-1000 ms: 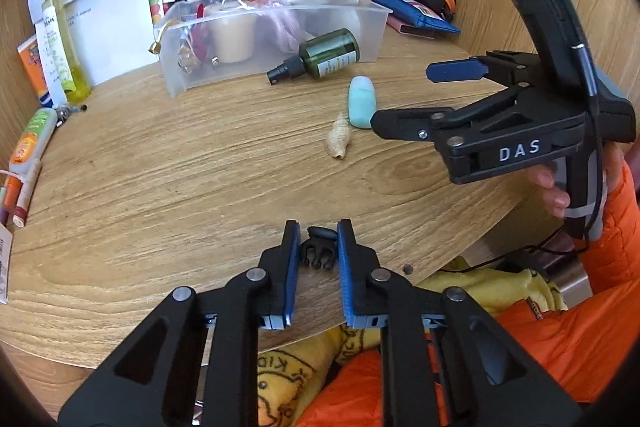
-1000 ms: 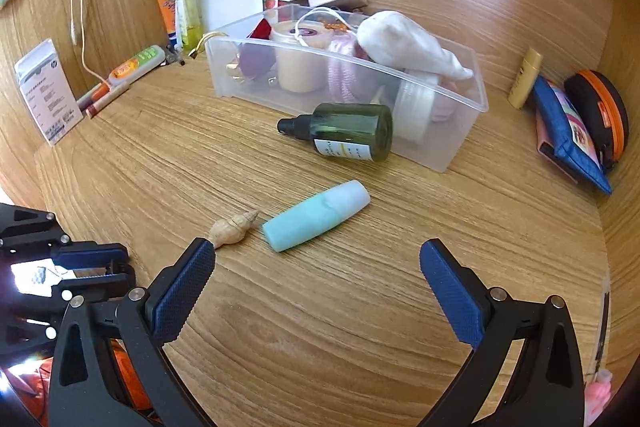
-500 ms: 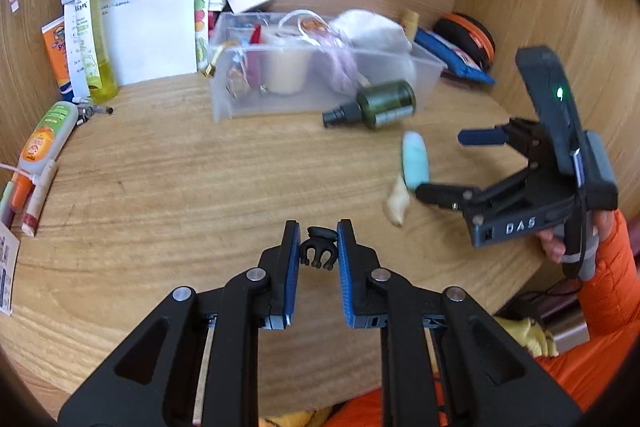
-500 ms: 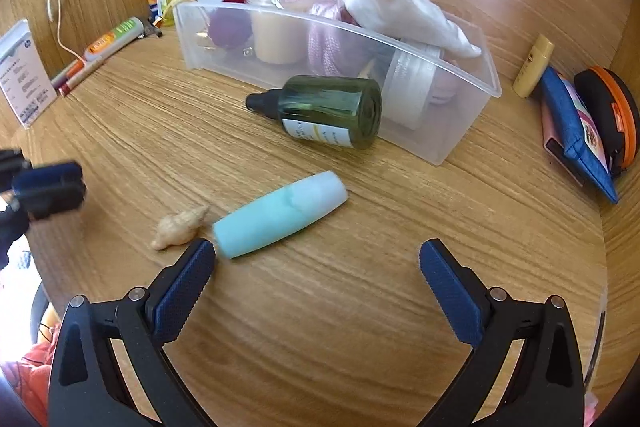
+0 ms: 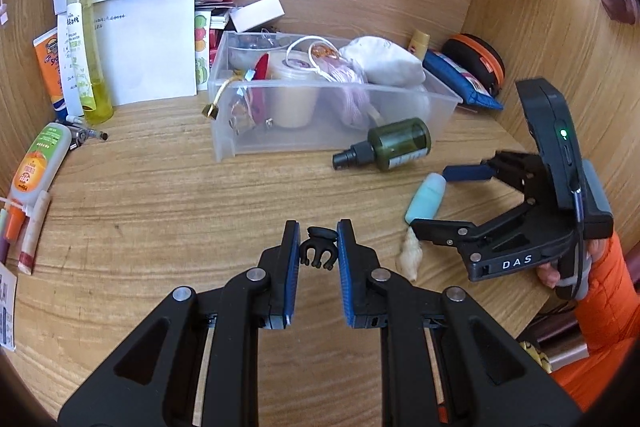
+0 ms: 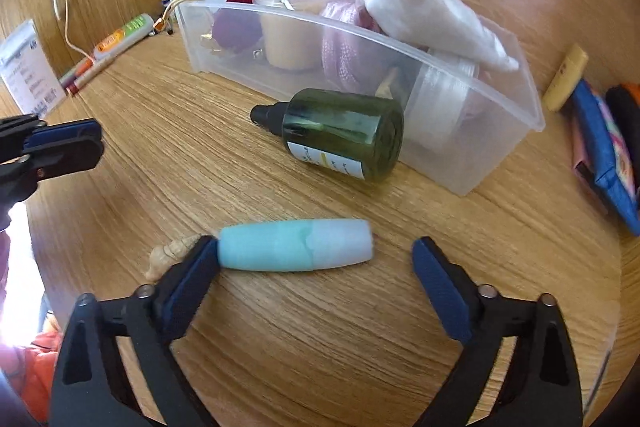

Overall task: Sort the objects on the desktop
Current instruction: 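Grasp the light-blue tube with the right tool while the left tool grasps the black clip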

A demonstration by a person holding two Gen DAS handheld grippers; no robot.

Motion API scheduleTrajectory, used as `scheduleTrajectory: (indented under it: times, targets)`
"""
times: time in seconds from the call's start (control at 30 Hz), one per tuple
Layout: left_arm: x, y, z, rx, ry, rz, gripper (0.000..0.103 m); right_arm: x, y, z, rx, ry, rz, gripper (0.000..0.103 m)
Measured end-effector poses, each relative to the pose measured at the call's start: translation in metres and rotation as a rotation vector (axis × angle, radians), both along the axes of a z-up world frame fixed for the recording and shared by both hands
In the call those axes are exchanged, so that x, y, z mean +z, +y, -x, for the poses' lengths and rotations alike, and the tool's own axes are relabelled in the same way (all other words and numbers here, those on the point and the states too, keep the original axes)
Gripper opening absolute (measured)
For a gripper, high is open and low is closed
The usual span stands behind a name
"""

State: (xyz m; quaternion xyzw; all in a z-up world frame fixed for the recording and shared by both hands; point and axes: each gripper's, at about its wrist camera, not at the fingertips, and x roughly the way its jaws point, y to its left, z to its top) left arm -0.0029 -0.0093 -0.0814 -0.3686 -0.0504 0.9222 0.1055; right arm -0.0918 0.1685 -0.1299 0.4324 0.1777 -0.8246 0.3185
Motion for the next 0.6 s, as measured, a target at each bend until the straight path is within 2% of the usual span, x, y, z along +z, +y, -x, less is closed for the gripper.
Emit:
scheduleTrajectory:
  times: [0.1,0.4,0.6]
  targets:
    - [0.004,-0.001,0.006,-0.001,0.012,0.0,0.017,0.003,0.003,0.001,-0.003,0.006,0.021,0.071]
    - [0.023,-0.005,0.025,0.0,0.062,-0.007,0.017,0.015,0.006,-0.001,-0.02,0.031,0.047,0.071]
    - [0.037,-0.004,0.031,-0.007,0.099,0.006,0.017,0.046,0.021,-0.006,-0.053,0.11,0.088,0.072]
